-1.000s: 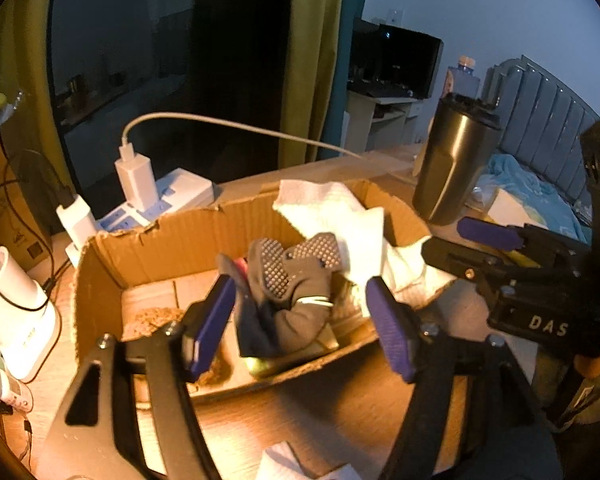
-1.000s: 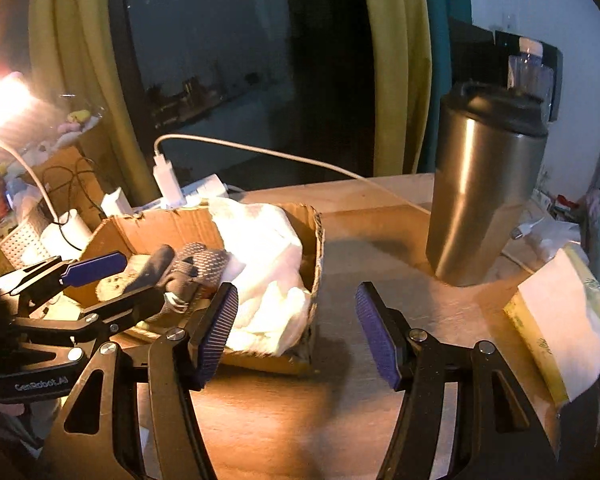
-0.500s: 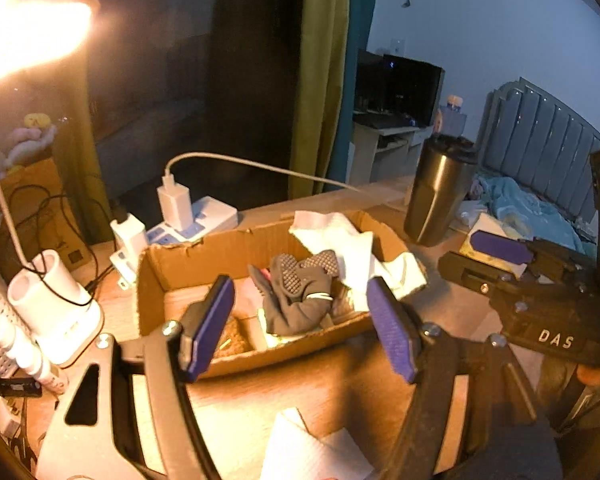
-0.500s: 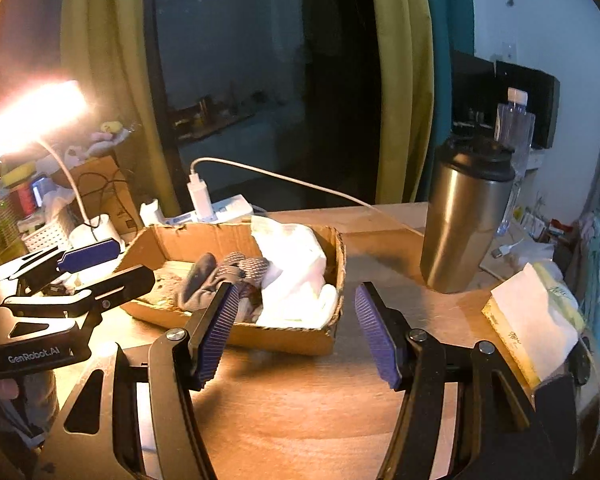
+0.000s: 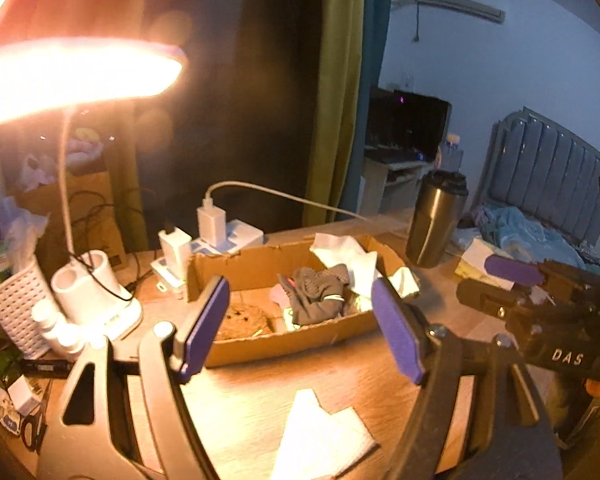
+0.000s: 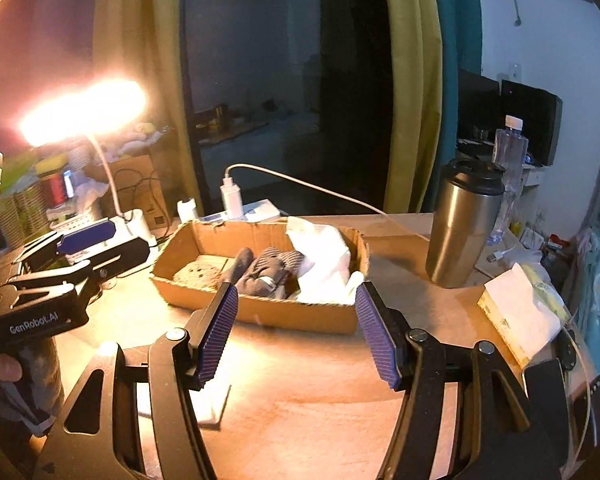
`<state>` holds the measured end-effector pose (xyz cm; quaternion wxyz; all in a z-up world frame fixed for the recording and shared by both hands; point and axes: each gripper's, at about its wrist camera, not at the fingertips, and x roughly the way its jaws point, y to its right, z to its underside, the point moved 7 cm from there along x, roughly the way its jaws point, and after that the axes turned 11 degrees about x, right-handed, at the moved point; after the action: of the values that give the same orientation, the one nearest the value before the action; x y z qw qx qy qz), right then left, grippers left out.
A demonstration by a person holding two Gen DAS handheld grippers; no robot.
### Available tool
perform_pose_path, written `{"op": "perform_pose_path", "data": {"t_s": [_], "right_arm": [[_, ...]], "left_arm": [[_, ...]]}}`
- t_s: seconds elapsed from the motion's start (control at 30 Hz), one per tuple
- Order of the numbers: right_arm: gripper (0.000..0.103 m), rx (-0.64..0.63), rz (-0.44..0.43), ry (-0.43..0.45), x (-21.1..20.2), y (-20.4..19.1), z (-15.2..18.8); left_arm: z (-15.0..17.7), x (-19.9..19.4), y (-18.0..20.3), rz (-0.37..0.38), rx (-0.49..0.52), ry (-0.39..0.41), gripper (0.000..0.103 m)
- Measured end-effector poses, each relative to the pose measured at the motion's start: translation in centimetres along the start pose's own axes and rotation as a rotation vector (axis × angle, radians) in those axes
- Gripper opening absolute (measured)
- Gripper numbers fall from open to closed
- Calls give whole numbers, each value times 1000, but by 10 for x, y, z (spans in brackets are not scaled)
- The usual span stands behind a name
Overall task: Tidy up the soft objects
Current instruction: 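Withdraw both tools from the box toward the tissue and bubble wrap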
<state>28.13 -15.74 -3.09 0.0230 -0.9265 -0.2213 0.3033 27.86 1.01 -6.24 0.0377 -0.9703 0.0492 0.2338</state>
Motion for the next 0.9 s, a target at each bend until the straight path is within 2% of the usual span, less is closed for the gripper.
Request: {"op": "perform_pose_path", "data": {"t_s": [0.53, 0.9], "right_arm": [[65, -64, -40, -49, -27, -41, 51], [64, -79, -61, -100, -34, -57, 91]], "left_arm": [[28, -49, -9, -23, -31, 32, 75], [60, -67, -11, -37, -47, 8, 75]]}}
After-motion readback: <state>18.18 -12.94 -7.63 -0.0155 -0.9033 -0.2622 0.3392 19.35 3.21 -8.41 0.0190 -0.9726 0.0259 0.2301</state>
